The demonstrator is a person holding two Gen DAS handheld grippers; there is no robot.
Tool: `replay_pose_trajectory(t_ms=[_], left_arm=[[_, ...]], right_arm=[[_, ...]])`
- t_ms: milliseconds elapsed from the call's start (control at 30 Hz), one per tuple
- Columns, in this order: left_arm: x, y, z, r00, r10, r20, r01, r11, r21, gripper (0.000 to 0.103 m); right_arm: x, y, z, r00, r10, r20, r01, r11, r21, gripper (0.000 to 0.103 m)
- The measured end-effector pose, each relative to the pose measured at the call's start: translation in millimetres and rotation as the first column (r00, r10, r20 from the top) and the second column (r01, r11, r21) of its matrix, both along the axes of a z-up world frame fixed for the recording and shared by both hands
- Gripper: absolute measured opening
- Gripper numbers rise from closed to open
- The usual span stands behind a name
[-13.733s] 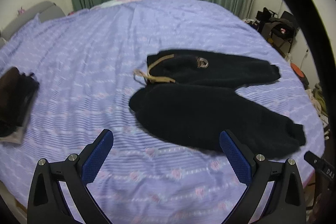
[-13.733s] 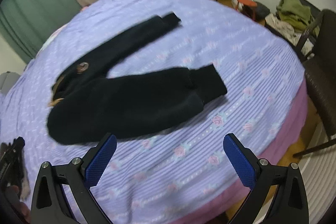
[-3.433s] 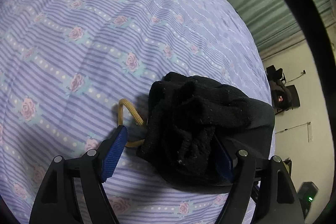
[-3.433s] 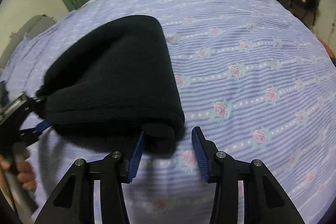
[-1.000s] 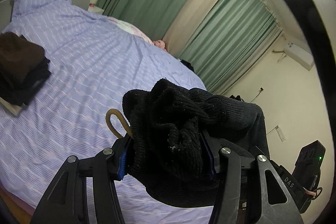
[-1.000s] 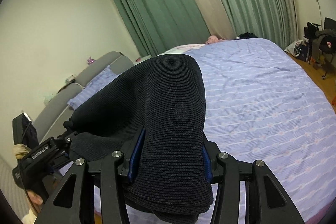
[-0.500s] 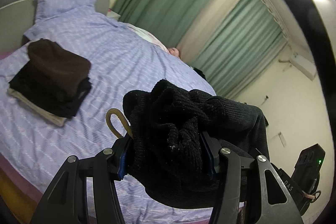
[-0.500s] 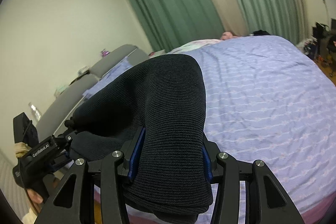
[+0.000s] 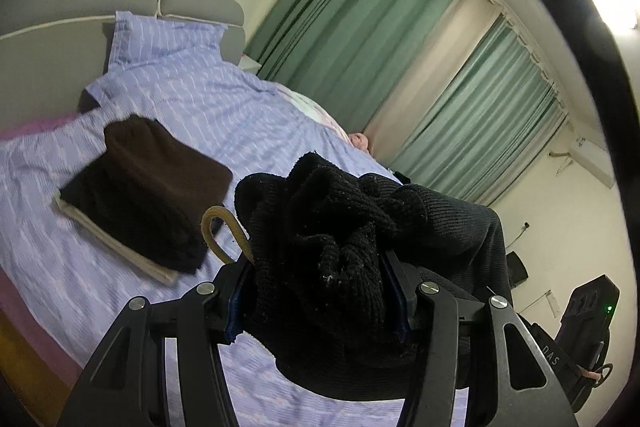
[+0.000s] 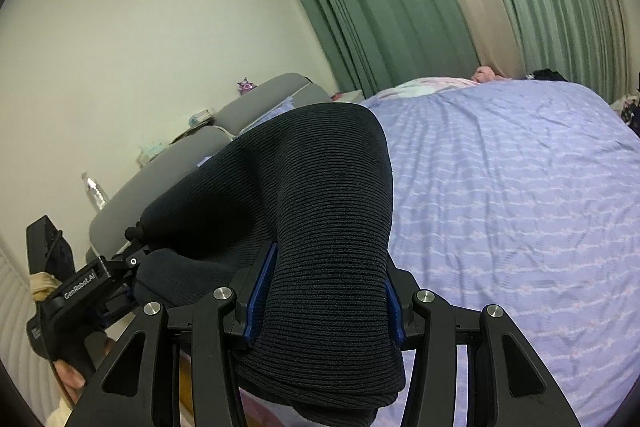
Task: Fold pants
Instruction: 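Carry the folded sweatpants with both tools onto the stack of dark clothes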
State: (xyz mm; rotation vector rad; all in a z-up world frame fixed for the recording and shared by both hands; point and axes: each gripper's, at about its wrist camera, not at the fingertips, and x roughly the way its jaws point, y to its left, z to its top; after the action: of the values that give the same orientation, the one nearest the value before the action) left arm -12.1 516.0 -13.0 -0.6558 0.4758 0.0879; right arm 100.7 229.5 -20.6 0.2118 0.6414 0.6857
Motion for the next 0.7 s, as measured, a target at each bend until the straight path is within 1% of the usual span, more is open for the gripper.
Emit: replay_pose_trajectory(t_ms=[133, 200, 300, 400, 500, 567, 700], left_arm=[[19, 58, -2, 0.999, -0.040, -0.021, 0.040, 0.999, 0.012, 0.054], [31, 90, -3, 0.997, -0.059, -0.041, 0.059, 0.998, 0.003, 0.054], [50, 136, -7, 0.995, -0.085, -0.053, 0.086, 0.996, 0.024, 0.053], [71, 181, -14, 0.992, -0.104, -0.074, 0.107, 0.993, 0.041, 0.053], [98, 225, -21, 0.987, -0.128, -0.095, 0.134, 0.990, 0.055, 0.053], [116, 247, -27, 0.984, -0.142, -0.107, 0.150, 0.986, 0.066, 0.053], [155, 288, -44, 0.977, -0.174, -0.126, 0.183, 0.981, 0.066, 0.053]], right_arm=[[7, 42, -8, 1.000, -0.026, -0.014, 0.026, 1.000, 0.015, 0.047], [13, 71, -13, 0.998, -0.052, -0.044, 0.053, 0.998, 0.016, 0.047], [24, 108, -20, 0.996, -0.070, -0.057, 0.071, 0.997, 0.026, 0.047], [43, 156, -33, 0.992, -0.089, -0.092, 0.094, 0.995, 0.042, 0.047], [62, 193, -43, 0.990, -0.093, -0.108, 0.097, 0.994, 0.040, 0.047], [71, 215, -49, 0.988, -0.099, -0.117, 0.104, 0.994, 0.036, 0.047], [106, 253, -63, 0.986, -0.102, -0.133, 0.105, 0.994, 0.016, 0.047]])
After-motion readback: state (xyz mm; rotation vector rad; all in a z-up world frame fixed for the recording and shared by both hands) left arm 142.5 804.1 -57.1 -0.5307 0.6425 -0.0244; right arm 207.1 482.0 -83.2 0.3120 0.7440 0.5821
